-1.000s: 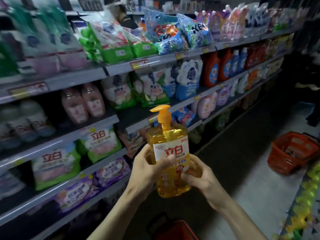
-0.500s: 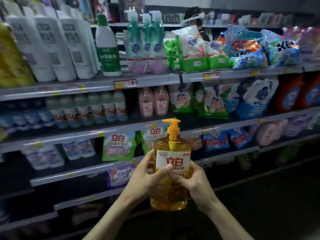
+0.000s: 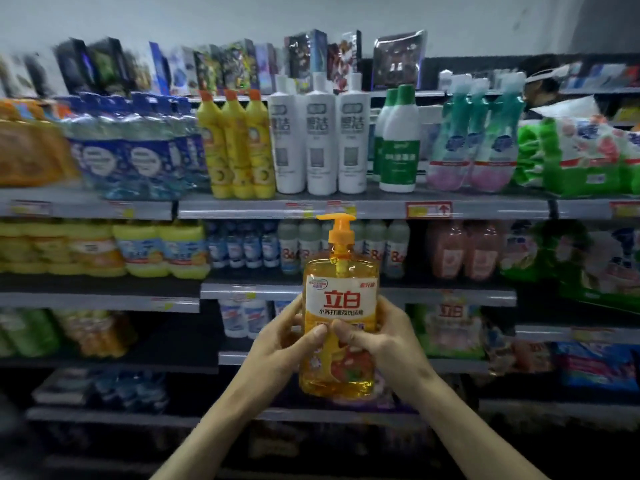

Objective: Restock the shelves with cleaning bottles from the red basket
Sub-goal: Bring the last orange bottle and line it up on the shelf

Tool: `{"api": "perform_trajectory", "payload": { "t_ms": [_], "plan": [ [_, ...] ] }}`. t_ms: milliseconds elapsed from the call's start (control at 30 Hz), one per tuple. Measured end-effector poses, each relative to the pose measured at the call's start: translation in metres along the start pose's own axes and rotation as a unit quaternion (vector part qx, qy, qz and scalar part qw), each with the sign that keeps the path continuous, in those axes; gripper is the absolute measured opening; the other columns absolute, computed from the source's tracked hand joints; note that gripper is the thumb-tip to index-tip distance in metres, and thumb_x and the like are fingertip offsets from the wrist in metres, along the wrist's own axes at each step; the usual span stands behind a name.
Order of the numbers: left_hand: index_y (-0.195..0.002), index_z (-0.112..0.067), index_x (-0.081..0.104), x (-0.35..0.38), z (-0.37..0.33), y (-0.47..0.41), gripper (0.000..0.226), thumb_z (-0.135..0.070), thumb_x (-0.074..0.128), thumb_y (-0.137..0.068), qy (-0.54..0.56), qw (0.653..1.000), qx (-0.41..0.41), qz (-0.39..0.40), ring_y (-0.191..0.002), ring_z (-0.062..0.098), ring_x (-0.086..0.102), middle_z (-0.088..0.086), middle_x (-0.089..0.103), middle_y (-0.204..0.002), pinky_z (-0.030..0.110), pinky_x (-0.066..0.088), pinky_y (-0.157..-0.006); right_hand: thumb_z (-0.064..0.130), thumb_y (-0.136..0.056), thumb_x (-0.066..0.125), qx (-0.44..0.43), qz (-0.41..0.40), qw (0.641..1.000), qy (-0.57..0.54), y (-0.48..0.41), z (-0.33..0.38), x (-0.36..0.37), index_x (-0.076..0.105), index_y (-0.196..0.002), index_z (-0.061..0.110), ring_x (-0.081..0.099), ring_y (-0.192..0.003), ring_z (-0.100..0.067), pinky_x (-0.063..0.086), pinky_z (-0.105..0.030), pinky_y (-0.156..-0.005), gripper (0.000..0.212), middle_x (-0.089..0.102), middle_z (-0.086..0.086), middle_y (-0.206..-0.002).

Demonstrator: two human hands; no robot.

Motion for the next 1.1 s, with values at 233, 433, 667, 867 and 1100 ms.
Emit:
{"api": "perform_trajectory", "payload": {
  "t_ms": [233,433,667,867,1100],
  "plan": [
    [-0.153,-0.030,0.051,-0.130,-0.024,0.025,0.049,-0.027,0.064,-0.106,-0.042,0.993,0.037,-0.107,-0.123,0.022,0.071,0.003,0.072,-0.134,0.046,0.060,-0.100,0.029,-0.077,0.092,-0.052,0.072,0.996,0.009,-0.066,0.028,0.130,0.066,-0.127,0.017,0.078,-0.102,-0.016,0.065,-0.034,-0.073,0.057,0.080,0.003,-0.113],
    [-0.155,-0.027,0.047,-0.211,-0.035,0.035,0.051,-0.018,0.057,-0.106,-0.067,0.980,0.055,-0.179,-0.121,0.015,0.071,-0.003,0.074,-0.131,0.027,0.060,-0.092,0.038,-0.068,0.091,-0.070,0.130,0.989,-0.008,-0.109,0.047,0.217,0.065,-0.127,0.016,0.078,-0.097,-0.011,0.062,-0.028,-0.068,0.068,0.081,0.004,-0.110],
    [-0.161,-0.027,0.038,-0.291,-0.040,0.030,0.061,-0.025,0.060,-0.105,-0.087,0.958,0.050,-0.270,-0.121,0.016,0.072,-0.003,0.075,-0.131,0.033,0.061,-0.094,0.039,-0.073,0.092,-0.092,0.196,0.976,-0.024,-0.166,0.055,0.297,0.067,-0.128,0.022,0.077,-0.103,-0.011,0.065,-0.039,-0.085,0.063,0.080,0.008,-0.112],
    [-0.161,-0.035,0.037,-0.360,-0.057,0.026,0.066,-0.033,0.064,-0.101,-0.109,0.931,0.048,-0.344,-0.118,0.013,0.073,-0.008,0.075,-0.127,0.032,0.062,-0.091,0.042,-0.069,0.093,-0.132,0.247,0.959,-0.033,-0.218,0.081,0.366,0.066,-0.125,0.023,0.078,-0.095,-0.009,0.066,-0.038,-0.080,0.065,0.080,0.010,-0.108],
    [-0.162,-0.042,0.038,-0.454,-0.075,0.025,0.077,-0.060,0.066,-0.093,-0.192,0.882,0.050,-0.427,-0.114,0.008,0.072,-0.009,0.071,-0.129,0.041,0.064,-0.092,0.054,-0.059,0.094,-0.167,0.261,0.949,-0.059,-0.269,0.110,0.455,0.065,-0.123,0.027,0.078,-0.093,-0.006,0.066,-0.033,-0.078,0.075,0.080,0.009,-0.106]
  ]
}}
Point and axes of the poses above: each hand's wrist, its own y-axis away from the middle knuckle, its own x-axis out of the palm, z = x × y, the point moved 7 cm from there along -y, towards the middle knuckle
